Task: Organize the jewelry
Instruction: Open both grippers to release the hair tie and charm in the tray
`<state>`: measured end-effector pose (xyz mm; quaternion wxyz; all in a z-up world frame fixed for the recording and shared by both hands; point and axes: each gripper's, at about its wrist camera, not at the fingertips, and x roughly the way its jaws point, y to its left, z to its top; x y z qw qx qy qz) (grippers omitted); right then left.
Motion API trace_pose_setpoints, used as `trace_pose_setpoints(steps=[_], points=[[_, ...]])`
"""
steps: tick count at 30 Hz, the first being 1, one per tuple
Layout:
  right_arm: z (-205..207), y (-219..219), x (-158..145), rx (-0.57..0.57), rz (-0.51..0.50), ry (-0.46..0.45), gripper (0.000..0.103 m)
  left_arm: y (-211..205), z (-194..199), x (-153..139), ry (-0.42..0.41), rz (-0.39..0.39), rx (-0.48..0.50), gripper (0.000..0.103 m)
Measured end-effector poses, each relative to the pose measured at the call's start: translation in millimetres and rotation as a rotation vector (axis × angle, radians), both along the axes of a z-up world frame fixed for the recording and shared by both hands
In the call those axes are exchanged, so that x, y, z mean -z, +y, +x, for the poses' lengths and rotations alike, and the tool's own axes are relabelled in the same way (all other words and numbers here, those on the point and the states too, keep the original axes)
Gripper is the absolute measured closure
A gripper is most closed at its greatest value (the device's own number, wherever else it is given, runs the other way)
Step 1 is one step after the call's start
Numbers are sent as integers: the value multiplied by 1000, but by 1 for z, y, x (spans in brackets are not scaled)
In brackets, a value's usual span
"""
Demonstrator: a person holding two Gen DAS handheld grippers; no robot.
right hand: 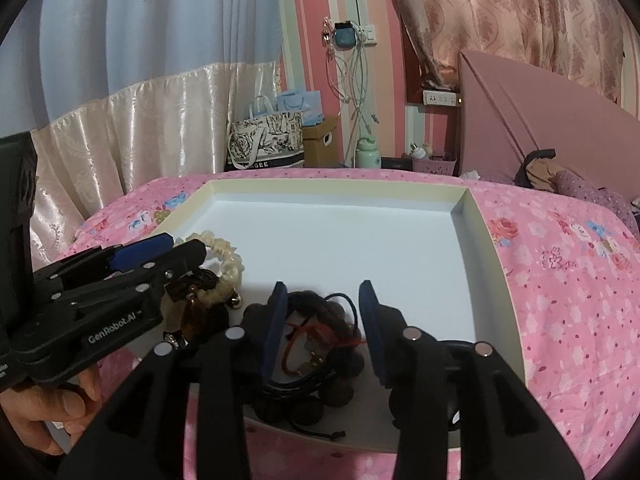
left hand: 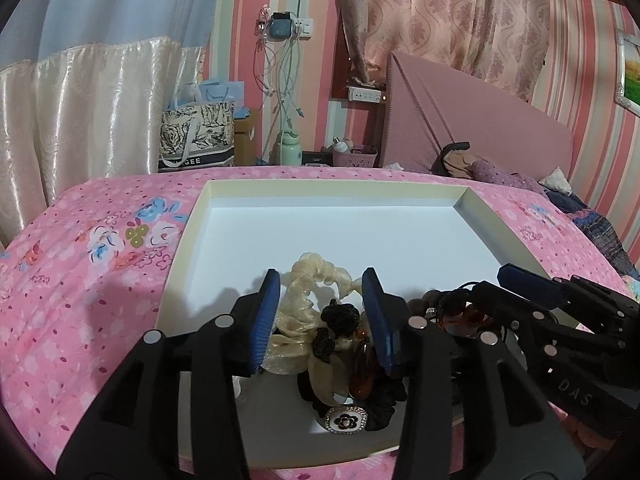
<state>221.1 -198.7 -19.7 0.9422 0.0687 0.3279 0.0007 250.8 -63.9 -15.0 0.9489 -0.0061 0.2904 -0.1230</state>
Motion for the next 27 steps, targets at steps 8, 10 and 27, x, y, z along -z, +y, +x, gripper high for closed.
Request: trace_pose_setpoints(steps=[8, 10, 27], points=[[-1, -6, -3, 12, 22, -11, 64, 1, -2, -2, -10, -3, 0, 49], [-1, -6, -3, 13, 23, -10, 64, 1, -2, -2, -11, -3, 0, 48], [-1, -7, -3, 12, 24, -11, 63, 2, -1, -3, -12, -6, -2, 45]])
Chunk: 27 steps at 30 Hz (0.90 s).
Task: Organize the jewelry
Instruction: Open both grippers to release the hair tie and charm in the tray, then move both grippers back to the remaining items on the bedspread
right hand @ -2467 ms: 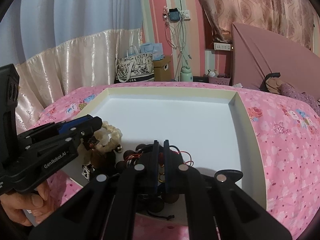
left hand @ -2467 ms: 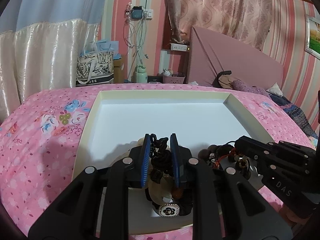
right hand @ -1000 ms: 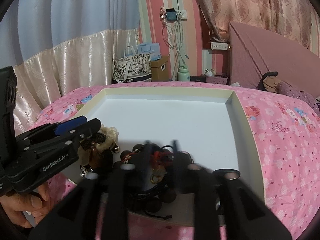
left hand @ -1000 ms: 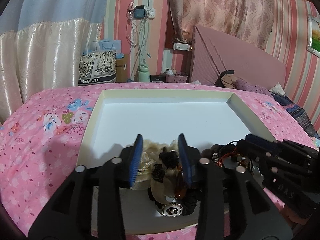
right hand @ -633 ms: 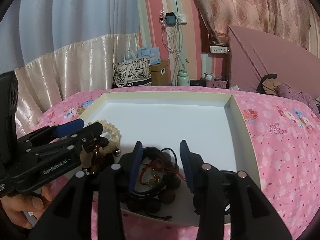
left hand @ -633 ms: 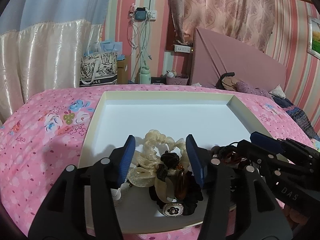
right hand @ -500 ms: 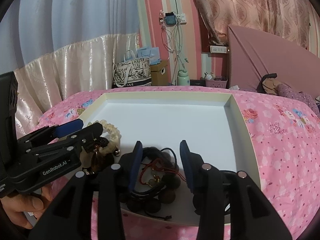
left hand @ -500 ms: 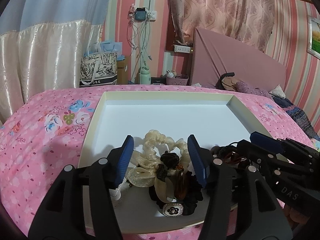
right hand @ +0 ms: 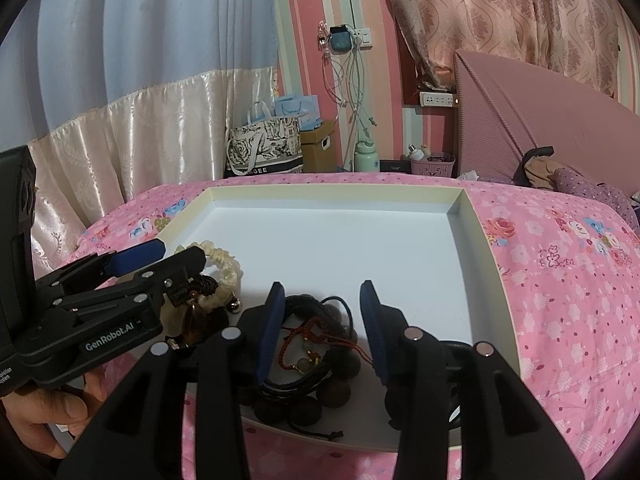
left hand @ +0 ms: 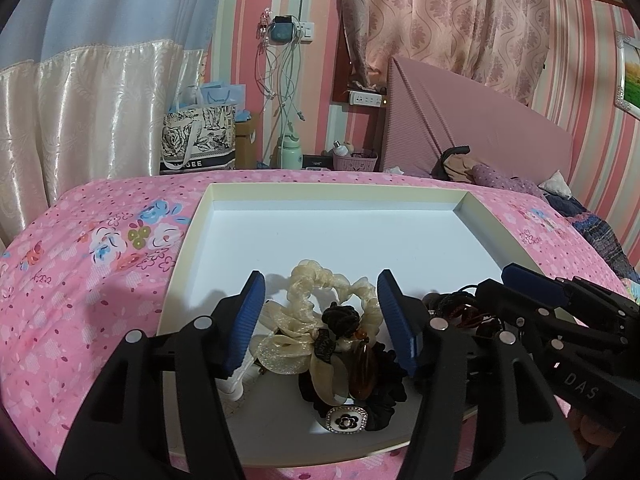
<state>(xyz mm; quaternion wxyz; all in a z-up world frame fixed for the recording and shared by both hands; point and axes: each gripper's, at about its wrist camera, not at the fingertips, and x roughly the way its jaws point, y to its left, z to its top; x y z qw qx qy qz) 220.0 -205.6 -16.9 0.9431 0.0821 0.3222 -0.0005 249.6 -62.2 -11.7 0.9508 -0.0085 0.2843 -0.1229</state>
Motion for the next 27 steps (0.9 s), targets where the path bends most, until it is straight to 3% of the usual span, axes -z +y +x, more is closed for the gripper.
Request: trace_pose_setpoints(steps=[10, 15, 19, 27], points=[[0, 0, 0, 1, 2, -1, 62, 0, -1, -2, -8, 5, -2, 44], [-1, -4, -6, 16, 22, -8, 52, 2, -3, -4, -14, 1, 0, 38], [-5, -14, -19, 45, 32, -26, 50, 6, -3, -8, -2, -8, -2, 37], [-35, -57, -67, 119, 91, -61, 50, 41, -17, -65, -2, -37, -62, 36]])
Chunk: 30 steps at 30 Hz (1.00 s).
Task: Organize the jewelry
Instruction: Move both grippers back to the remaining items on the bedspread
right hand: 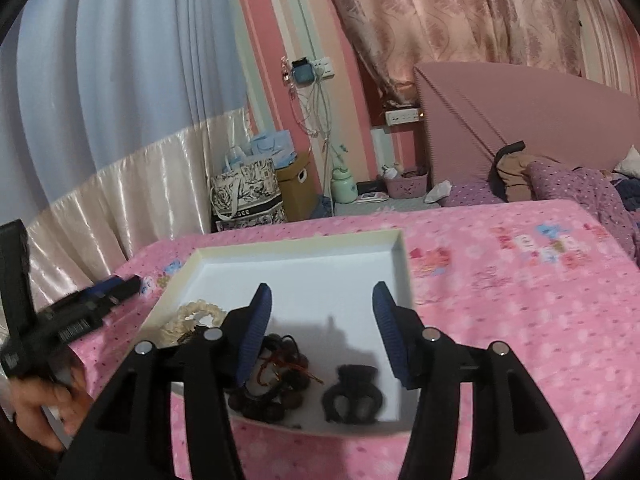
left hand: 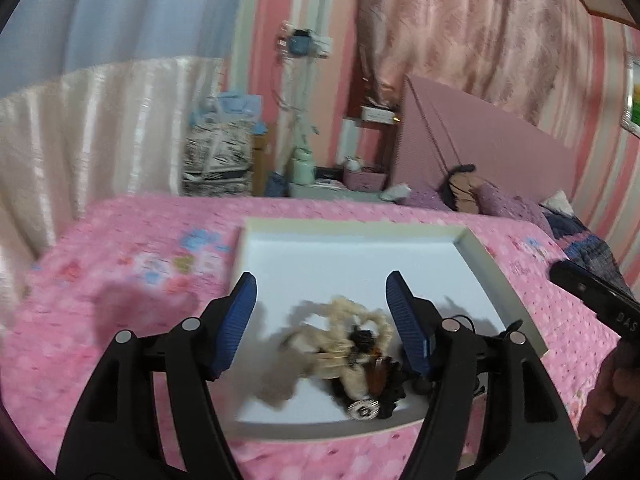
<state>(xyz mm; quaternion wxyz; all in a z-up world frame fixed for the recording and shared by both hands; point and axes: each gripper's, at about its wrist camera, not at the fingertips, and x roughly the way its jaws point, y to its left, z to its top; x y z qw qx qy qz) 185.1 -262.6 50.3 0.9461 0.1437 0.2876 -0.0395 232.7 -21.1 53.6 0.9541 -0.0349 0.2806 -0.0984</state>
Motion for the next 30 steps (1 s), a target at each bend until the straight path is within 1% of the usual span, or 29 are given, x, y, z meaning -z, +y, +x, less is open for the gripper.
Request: trace_pose_setpoints(steps=[1, 4, 5, 7, 8, 11, 13, 15, 17, 19, 20, 21, 22, 23, 26, 28, 29, 30], points=[[-8, -3, -3, -2, -5, 13, 50, 7, -7, -6, 5, -6, -8, 35], [-34, -8, -1, -39, -56, 61, 50, 20, -34, -13, 16, 50, -2, 35], [-45, -10, 3, -42, -79, 82, 50, 23, -43, -11, 25, 64, -9, 34], [-67, -19, 15, -31, -90, 133, 50, 24, -66, 4, 80, 69, 26, 34], [-76, -22, 24, -32, -79, 155, 50, 18, -80, 15, 105, 72, 52, 34], [-94, -18, 50, -55, -64, 228, 50, -4, -104, 39, 149, 86, 92, 34], [-101, -9, 64, -94, -66, 261, 50, -32, -116, 56, 186, 95, 140, 34], [-104, 2, 72, -133, -67, 273, 50, -57, -122, 68, 195, 122, 175, 34], [-106, 8, 77, -139, -84, 291, 51, -81, -124, 74, 194, 140, 198, 34], [-104, 12, 83, -153, -99, 312, 61, -97, -124, 78, 202, 139, 210, 34], [-103, 11, 86, -156, -96, 324, 74, -106, -122, 79, 201, 139, 219, 34], [-102, 11, 89, -159, -90, 333, 82, -113, -122, 81, 199, 147, 222, 34], [-101, 9, 91, -168, -75, 327, 84, -118, -122, 84, 197, 157, 224, 34], [-99, 7, 92, -175, -59, 322, 90, -125, -120, 87, 197, 166, 227, 34], [-96, 3, 95, -189, -18, 314, 95, -136, -115, 93, 211, 192, 228, 35], [-98, 0, 98, -194, 13, 310, 96, -141, -112, 99, 223, 213, 233, 35], [-98, -1, 98, -194, 21, 308, 96, -143, -111, 100, 227, 218, 236, 41], [-99, -1, 98, -194, 26, 307, 96, -144, -110, 101, 230, 220, 243, 52]])
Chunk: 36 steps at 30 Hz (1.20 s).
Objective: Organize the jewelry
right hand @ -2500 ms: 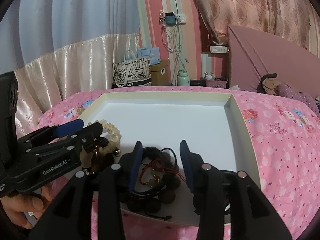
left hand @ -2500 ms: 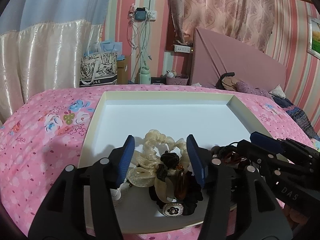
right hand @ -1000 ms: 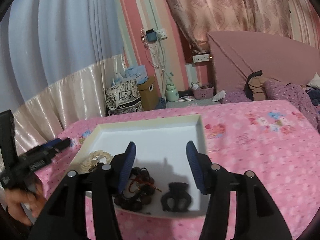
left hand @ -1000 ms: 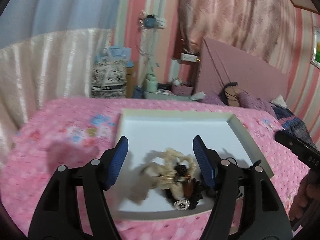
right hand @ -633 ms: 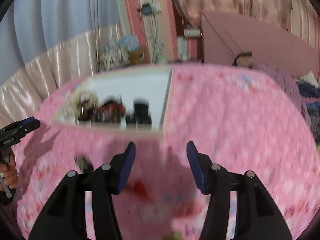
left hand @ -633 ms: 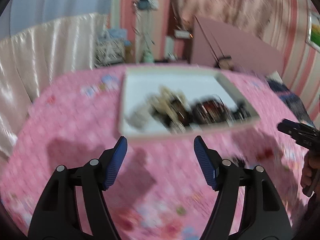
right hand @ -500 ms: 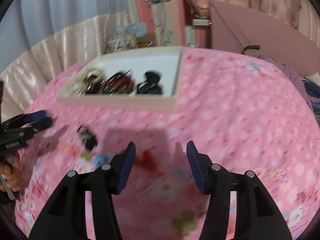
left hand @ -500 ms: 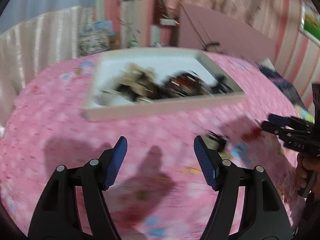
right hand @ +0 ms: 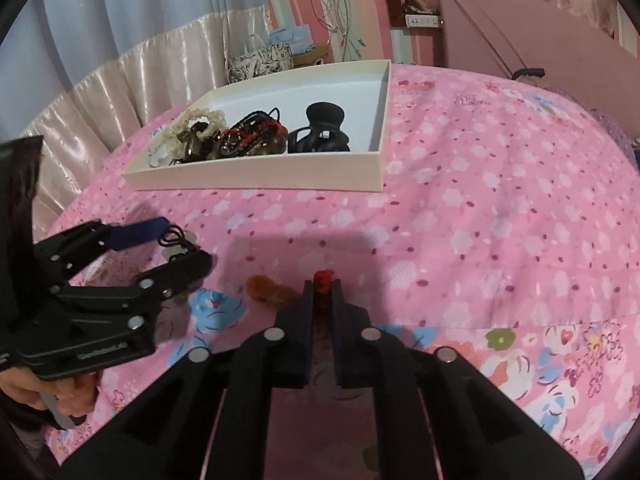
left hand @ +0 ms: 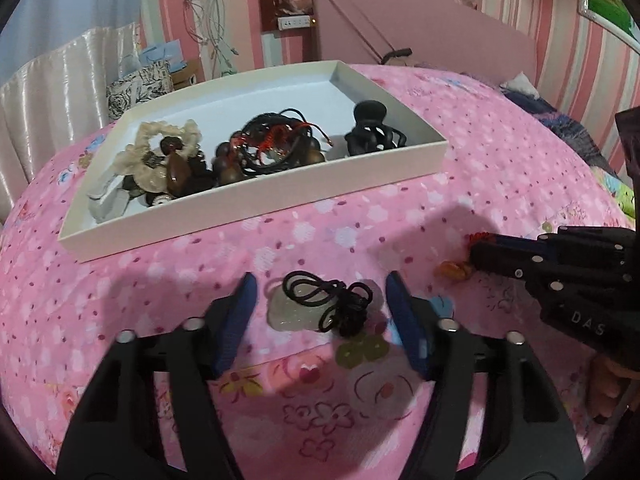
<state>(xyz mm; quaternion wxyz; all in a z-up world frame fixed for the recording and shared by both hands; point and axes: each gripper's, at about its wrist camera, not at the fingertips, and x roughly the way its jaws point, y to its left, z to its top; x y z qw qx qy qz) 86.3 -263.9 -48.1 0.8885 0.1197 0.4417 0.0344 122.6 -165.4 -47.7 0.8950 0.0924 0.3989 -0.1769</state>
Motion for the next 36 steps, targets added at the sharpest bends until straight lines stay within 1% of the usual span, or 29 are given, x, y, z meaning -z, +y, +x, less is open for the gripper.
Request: trace_pose_setpoints(steps=[1, 5, 6, 7, 8, 9, 15, 19, 23, 29, 32, 36], points=[[0, 1, 0, 0, -1, 1, 96, 0, 1, 1, 2, 3, 3, 56], [0, 4, 0, 0, -21, 1, 96, 0, 0, 0, -12, -4, 8, 63], [0, 5, 0, 0, -25, 0, 96, 1, -1, -1, -18, -6, 9, 67], [0, 5, 0, 0, -25, 0, 96, 2, -2, -3, -26, -12, 11, 69], [0, 4, 0, 1, -24, -2, 97, 2, -3, -4, -32, -16, 13, 83], [-1, 4, -1, 5, -25, -6, 97, 3, -4, -5, -36, -25, 19, 102], [-3, -1, -4, 13, -18, -22, 98, 5, -10, -12, -56, -35, 38, 102], [-6, 1, -13, 20, -8, -59, 98, 10, -14, -25, -97, -33, 49, 102], [-2, 12, -34, 2, -17, -109, 98, 23, -13, -44, -125, -56, 49, 102], [14, 30, -75, -29, -28, -198, 98, 52, -1, -79, -176, -98, 26, 102], [28, 35, -92, -33, -26, -240, 98, 64, 11, -97, -206, -109, 14, 102], [51, 33, -108, -21, 3, -288, 98, 80, 32, -116, -247, -118, -18, 102]])
